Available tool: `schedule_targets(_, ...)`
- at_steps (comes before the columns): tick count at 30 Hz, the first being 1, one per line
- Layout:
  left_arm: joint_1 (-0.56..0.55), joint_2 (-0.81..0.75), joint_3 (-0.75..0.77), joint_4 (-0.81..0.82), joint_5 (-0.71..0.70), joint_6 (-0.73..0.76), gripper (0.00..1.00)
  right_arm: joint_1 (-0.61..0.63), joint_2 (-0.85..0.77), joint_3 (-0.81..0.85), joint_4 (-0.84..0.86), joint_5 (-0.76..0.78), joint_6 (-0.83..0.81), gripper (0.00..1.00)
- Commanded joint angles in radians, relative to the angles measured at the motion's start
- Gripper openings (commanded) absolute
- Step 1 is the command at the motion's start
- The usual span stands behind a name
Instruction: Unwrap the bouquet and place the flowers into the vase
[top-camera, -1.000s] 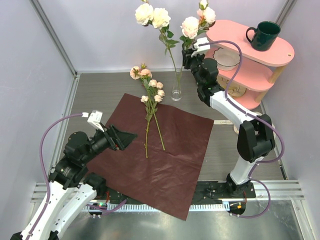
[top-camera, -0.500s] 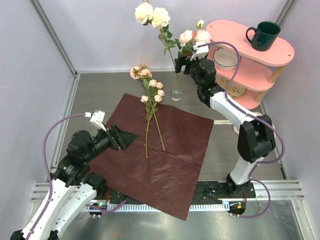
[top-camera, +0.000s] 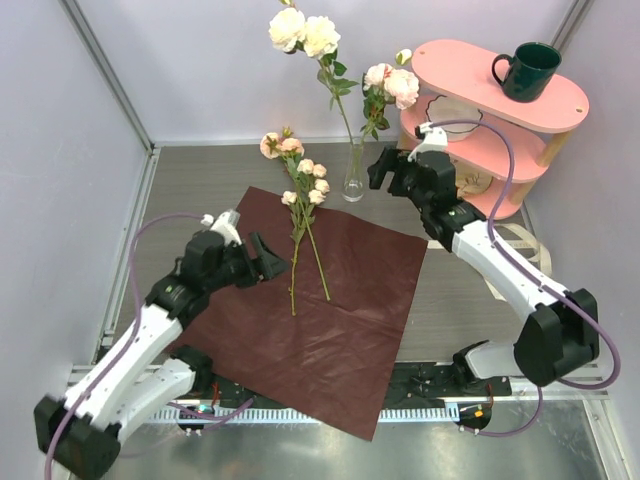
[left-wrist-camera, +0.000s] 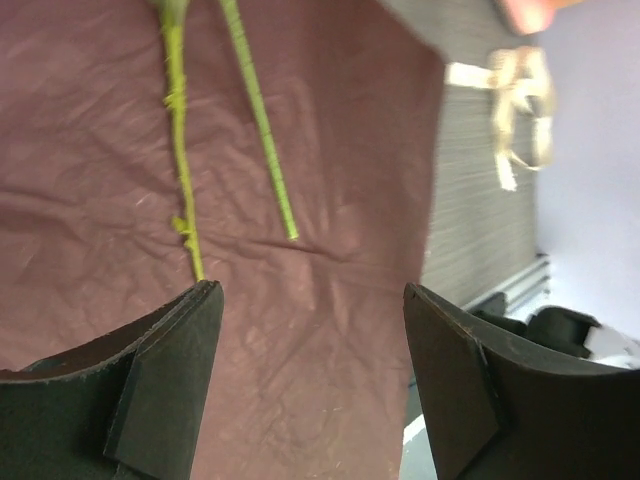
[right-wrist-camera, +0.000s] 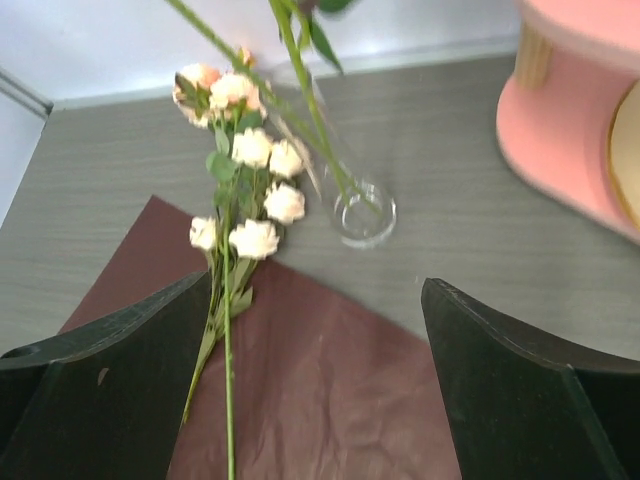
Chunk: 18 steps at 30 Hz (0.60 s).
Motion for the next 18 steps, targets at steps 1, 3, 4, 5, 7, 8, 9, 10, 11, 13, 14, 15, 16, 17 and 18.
schedule_targets(1, -0.001, 0.227, 0.126, 0.026, -0.070, -0.009, 0.77, 0.027, -0.091, -0.115, -0.086, -0.077, 0.089, 0.92)
schedule_targets(3, 0.004, 0.414, 0.233, 0.013, -0.076, 0.012, 0.75, 0.047, -0.132, -0.161, -0.118, -0.137, 0.069, 0.91)
schedule_targets(4, 0.007, 0.473, 0.268, 0.008, -0.074, 0.020, 0.72, 0.068, -0.148, -0.202, -0.134, -0.140, 0.063, 0.90)
schedule_targets(5, 0.010, 0.590, 0.308, 0.008, -0.064, 0.032, 0.65, 0.076, -0.160, -0.224, -0.151, -0.140, 0.063, 0.90)
schedule_targets(7, 0.010, 0.688, 0.406, 0.036, -0.022, 0.060, 0.53, 0.093, -0.213, -0.285, -0.181, -0.219, 0.081, 0.88)
schedule_targets(8, 0.010, 0.740, 0.431, 0.046, -0.010, 0.061, 0.49, 0.103, -0.237, -0.308, -0.183, -0.233, 0.092, 0.88)
schedule_targets(9, 0.010, 0.822, 0.477, 0.075, -0.002, 0.066, 0.47, 0.114, -0.258, -0.330, -0.182, -0.245, 0.102, 0.88)
schedule_targets(10, 0.010, 0.872, 0.505, 0.082, -0.001, 0.072, 0.45, 0.139, -0.299, -0.369, -0.177, -0.249, 0.121, 0.88)
schedule_targets(11, 0.010, 0.915, 0.534, 0.079, -0.005, 0.080, 0.41, 0.151, -0.318, -0.383, -0.174, -0.249, 0.125, 0.88)
schedule_targets(13, 0.010, 1.043, 0.627, 0.063, -0.025, 0.106, 0.35, 0.169, -0.347, -0.411, -0.183, -0.246, 0.130, 0.88)
schedule_targets(14, 0.010, 1.080, 0.664, 0.042, -0.031, 0.114, 0.35, 0.173, -0.365, -0.414, -0.191, -0.241, 0.132, 0.88)
schedule_targets(15, 0.010, 1.147, 0.728, 0.001, -0.040, 0.120, 0.34, 0.173, -0.378, -0.420, -0.204, -0.235, 0.133, 0.88)
schedule_targets(16, 0.008, 1.168, 0.750, -0.009, -0.050, 0.120, 0.33, 0.171, -0.389, -0.428, -0.211, -0.223, 0.133, 0.88)
schedule_targets(17, 0.008, 1.188, 0.762, -0.012, -0.068, 0.115, 0.33, 0.173, -0.411, -0.433, -0.214, -0.220, 0.130, 0.88)
schedule_targets(18, 0.007, 1.199, 0.775, -0.013, -0.079, 0.109, 0.33, 0.173, -0.422, -0.437, -0.218, -0.216, 0.126, 0.88)
